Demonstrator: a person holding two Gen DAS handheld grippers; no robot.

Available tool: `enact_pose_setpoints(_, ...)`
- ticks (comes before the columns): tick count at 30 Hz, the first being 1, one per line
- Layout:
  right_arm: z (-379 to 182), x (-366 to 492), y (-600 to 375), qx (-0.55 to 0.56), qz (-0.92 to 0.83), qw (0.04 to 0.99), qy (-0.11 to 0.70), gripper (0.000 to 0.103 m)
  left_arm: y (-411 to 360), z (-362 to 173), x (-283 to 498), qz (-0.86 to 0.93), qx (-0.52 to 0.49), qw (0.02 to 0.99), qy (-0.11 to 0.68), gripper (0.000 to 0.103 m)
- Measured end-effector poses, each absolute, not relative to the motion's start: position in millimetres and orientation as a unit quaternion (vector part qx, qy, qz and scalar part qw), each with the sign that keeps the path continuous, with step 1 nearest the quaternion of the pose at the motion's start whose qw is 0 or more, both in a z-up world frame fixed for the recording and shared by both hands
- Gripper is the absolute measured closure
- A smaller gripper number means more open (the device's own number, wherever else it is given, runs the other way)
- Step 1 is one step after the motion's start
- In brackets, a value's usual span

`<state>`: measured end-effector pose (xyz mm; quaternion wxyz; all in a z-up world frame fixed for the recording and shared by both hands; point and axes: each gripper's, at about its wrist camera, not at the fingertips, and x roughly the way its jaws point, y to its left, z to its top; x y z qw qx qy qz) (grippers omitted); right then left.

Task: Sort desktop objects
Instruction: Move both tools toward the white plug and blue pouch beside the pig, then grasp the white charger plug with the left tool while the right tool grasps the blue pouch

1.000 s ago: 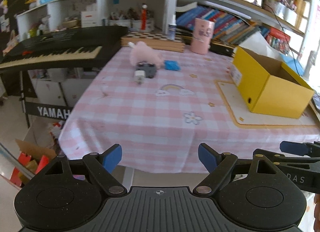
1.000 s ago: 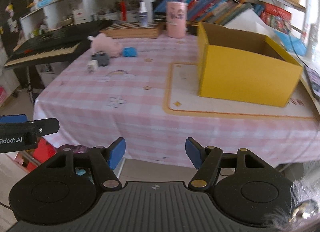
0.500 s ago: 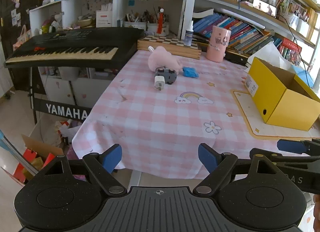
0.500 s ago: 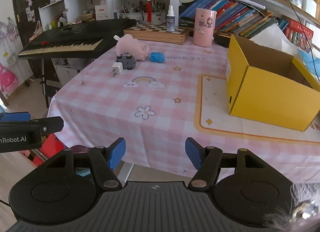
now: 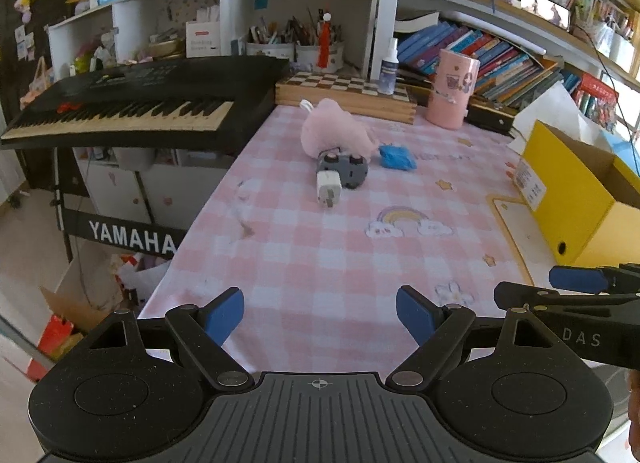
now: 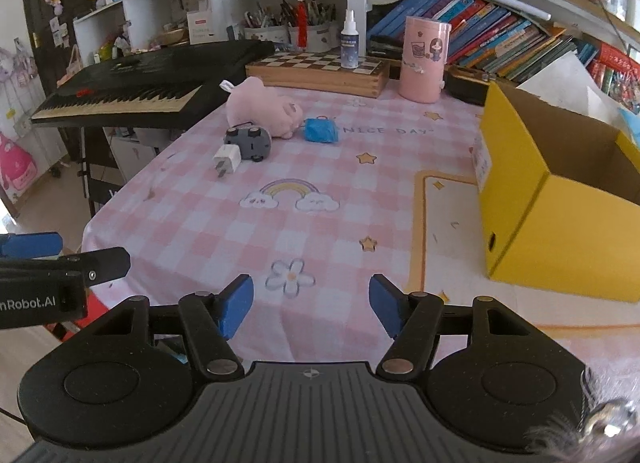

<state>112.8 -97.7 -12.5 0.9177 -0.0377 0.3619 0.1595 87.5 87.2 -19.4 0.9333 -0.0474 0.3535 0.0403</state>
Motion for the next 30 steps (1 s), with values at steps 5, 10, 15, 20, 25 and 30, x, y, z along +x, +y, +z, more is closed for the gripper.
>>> enact_pose_setpoints(5,-13.2,150.5,-91.3,-0.037,0.163,0.916,0.365,0.041,90.7,-23.5,123.6,0.048,-0.050,0.932,0.355,0.019)
enact_pose_setpoints(10,-12.3,187.8,-87.1,-0.036,0.162,0.917,0.363,0.041,91.6,-25.9,157.2,0.051,-0.049,0.933,0.353,0.019)
enact_pose_setpoints(15,-13.8,227.1,-81.5,-0.039,0.163,0.917,0.363,0.041,90.3,-30.9,190.7,0.053,-0.048,0.932,0.356,0.027)
enact_pose_setpoints(20,-17.5,264.8,-74.2,-0.042,0.162,0.918,0.359,0.041,90.7,-40.5,222.7,0.057,-0.049,0.928,0.366,0.039)
enact_pose_setpoints(25,-22.9,299.9,-66.6,-0.045,0.160,0.919,0.358,0.041,91.1,-52.4,250.1,0.058,-0.051,0.922,0.379,0.050)
enact_pose_setpoints(30,-30.0,328.5,-58.5,-0.049,0.163,0.917,0.361,0.041,90.2,-63.3,271.5,0.055,-0.047,0.917,0.393,0.062)
